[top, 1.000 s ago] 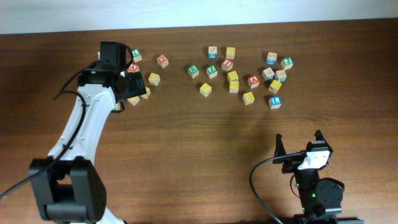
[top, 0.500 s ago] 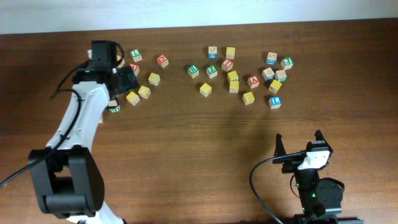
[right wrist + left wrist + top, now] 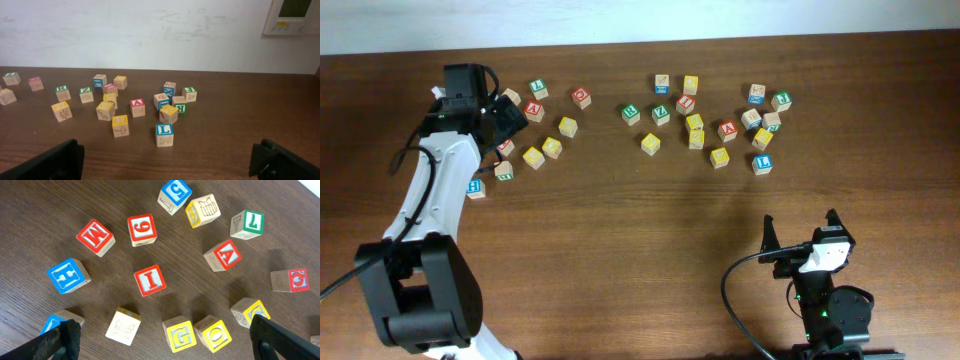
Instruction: Spell out ICRA
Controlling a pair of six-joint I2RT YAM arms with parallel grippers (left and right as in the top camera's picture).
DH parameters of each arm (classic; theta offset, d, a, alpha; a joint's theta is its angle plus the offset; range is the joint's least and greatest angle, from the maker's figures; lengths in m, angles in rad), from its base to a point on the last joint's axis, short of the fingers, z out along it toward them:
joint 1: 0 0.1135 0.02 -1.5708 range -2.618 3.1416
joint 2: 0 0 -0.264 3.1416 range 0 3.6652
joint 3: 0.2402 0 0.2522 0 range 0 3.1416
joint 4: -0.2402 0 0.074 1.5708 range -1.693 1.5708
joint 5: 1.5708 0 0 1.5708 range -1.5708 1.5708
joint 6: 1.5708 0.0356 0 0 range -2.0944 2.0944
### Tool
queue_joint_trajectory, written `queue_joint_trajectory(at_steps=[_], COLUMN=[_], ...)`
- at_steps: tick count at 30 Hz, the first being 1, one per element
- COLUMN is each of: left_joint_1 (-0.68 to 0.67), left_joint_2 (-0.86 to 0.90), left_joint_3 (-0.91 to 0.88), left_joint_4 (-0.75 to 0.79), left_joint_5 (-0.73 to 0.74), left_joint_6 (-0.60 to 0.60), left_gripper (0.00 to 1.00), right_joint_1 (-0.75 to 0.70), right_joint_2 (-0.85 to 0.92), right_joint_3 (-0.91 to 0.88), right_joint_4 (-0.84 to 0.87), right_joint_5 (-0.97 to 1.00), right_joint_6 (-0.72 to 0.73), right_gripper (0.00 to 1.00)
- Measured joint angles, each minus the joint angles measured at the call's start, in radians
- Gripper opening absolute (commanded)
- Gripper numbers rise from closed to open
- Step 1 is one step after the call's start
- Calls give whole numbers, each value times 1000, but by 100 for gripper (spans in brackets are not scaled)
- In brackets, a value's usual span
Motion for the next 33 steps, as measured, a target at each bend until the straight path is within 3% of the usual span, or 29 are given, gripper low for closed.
queue_joint_trajectory(at_steps=[22,33], left_joint_1=[-40,-40], left_joint_2=[2,88], left_joint_3=[0,-1], left_joint_4=[23,76], left_joint_5=[3,3], left_joint_6=[-10,-13], left_gripper=[99,98], right_joint_1=[0,0], right_joint_2=[0,0], right_joint_3=[0,0], right_joint_4=[0,0], right_joint_5=[0,0], right_joint_6=[0,0], right_gripper=[98,98])
